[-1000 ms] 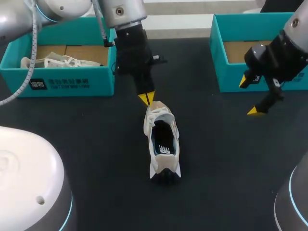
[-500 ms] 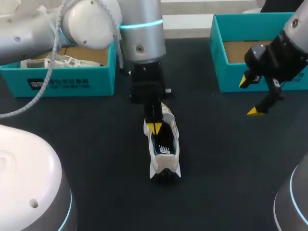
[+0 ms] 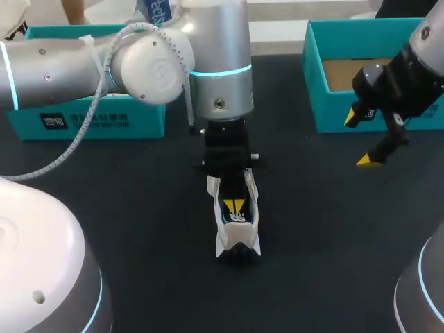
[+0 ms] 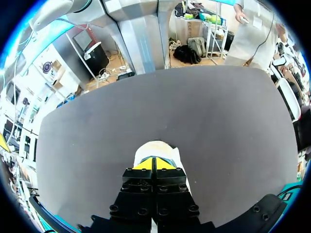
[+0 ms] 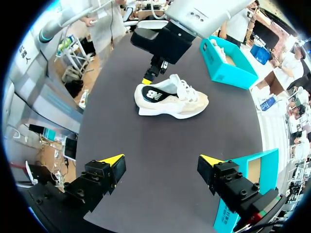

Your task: Take the shoe out of the shoebox, open the shoe tongue, remove and reinsert the insole, then place the shoe into the shoebox

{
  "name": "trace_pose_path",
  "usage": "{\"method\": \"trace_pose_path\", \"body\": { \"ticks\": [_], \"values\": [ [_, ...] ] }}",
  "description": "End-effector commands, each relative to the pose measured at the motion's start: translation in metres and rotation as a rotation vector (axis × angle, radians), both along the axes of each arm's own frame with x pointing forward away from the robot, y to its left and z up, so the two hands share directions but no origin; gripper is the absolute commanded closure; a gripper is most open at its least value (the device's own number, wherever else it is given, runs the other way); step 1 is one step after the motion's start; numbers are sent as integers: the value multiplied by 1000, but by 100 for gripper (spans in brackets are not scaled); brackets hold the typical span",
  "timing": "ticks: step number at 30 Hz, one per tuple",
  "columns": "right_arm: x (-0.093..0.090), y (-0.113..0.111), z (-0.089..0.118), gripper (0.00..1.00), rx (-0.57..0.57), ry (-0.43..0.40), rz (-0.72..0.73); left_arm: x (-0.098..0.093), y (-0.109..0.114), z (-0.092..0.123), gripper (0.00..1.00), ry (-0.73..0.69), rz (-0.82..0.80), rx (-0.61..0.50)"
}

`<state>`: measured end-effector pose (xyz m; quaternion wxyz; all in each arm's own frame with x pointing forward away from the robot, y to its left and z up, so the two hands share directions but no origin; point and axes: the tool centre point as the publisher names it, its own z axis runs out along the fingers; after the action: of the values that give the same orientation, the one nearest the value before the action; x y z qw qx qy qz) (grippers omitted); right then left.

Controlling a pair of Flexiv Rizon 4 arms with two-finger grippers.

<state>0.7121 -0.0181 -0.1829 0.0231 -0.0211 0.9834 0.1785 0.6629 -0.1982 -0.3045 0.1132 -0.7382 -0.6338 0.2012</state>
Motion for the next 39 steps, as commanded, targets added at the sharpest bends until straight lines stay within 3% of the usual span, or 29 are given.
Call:
{"method": "trace_pose_path", "body": {
  "ticks": [1,6,11,26,39],
  "values": [
    [2,1,-1,0,-2,3,0,-1,1,0,100,-4,0,0],
    [2,1,-1,0,-2,3,0,-1,1,0,100,-4,0,0],
    [2,1,-1,0,-2,3,0,9,-4,-15,100,-68,104,1],
    [2,1,-1,0,-2,3,0,32,-9,-56,100,-276,206,69],
    [2,1,-1,0,-2,3,0,43,6,-62,100,-442,295,79]
  ]
}}
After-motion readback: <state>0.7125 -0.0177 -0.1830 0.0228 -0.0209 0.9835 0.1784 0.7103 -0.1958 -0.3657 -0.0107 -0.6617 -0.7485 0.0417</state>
